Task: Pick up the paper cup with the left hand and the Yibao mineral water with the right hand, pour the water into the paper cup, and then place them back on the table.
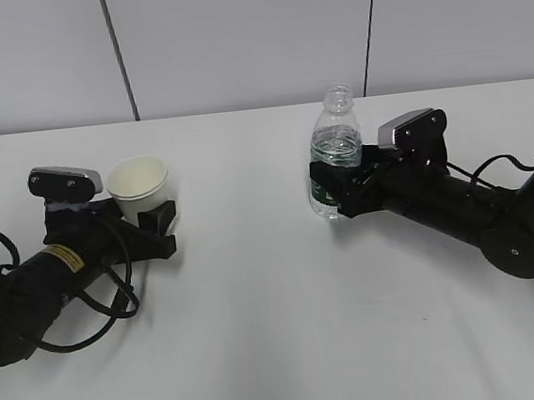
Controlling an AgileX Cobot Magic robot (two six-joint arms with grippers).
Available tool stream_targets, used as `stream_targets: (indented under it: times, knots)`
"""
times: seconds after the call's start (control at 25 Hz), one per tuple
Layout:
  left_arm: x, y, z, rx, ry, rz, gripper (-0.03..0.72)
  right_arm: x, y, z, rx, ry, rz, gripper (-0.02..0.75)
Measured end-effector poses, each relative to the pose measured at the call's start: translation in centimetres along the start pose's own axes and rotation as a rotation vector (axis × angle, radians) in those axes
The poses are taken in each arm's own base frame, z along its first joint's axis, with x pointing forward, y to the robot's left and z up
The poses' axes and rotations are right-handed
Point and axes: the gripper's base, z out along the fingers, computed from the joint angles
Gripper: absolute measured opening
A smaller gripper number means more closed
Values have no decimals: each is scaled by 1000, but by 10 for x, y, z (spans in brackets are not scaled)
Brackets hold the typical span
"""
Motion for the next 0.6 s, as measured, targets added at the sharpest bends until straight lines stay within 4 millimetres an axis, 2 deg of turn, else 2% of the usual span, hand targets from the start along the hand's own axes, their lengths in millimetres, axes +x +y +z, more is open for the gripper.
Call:
stream_targets:
  times: [0.48,0.6]
  knots:
    - [0,-2,0,23,3,11,464,0,-1,0,9,-2,3,520]
    - [1,-5,0,55,7,26,459,0,-1,0,9,-2,-40,520]
